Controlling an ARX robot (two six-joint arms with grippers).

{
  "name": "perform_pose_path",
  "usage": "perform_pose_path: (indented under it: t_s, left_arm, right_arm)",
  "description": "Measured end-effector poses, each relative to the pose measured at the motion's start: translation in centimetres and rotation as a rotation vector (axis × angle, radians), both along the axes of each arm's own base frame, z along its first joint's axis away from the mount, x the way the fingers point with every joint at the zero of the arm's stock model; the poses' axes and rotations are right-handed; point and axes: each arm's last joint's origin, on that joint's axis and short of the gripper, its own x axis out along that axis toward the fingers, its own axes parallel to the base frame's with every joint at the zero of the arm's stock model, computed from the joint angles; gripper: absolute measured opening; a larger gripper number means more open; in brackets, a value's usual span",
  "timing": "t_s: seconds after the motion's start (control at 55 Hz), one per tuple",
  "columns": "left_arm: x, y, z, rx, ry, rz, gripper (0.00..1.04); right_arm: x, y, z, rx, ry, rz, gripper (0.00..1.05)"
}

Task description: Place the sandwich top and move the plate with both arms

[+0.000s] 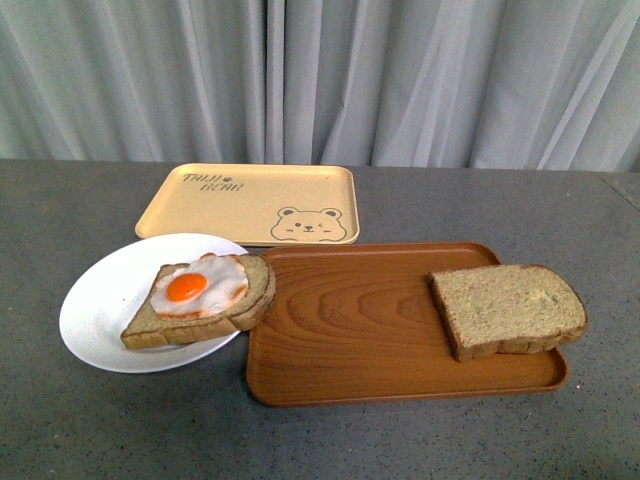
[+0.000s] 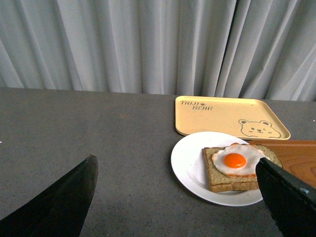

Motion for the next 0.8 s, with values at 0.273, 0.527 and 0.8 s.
perform_pose_path:
  t_s: [0.273, 0.527, 0.8]
  left_arm:
    - [0.0, 0.0, 0.0, 0.000, 0.000, 0.000, 0.96]
    - [0.0, 0.0, 0.0, 0.000, 0.000, 0.000, 0.96]
    - [0.0, 0.0, 0.0, 0.000, 0.000, 0.000, 0.96]
  right_arm:
    - [0.0, 0.0, 0.0, 0.000, 0.000, 0.000, 0.96]
    - [0.0, 0.0, 0.0, 0.000, 0.000, 0.000, 0.96]
    - [2.3, -1.8, 0.3, 0.165, 0.282, -0.047, 0.96]
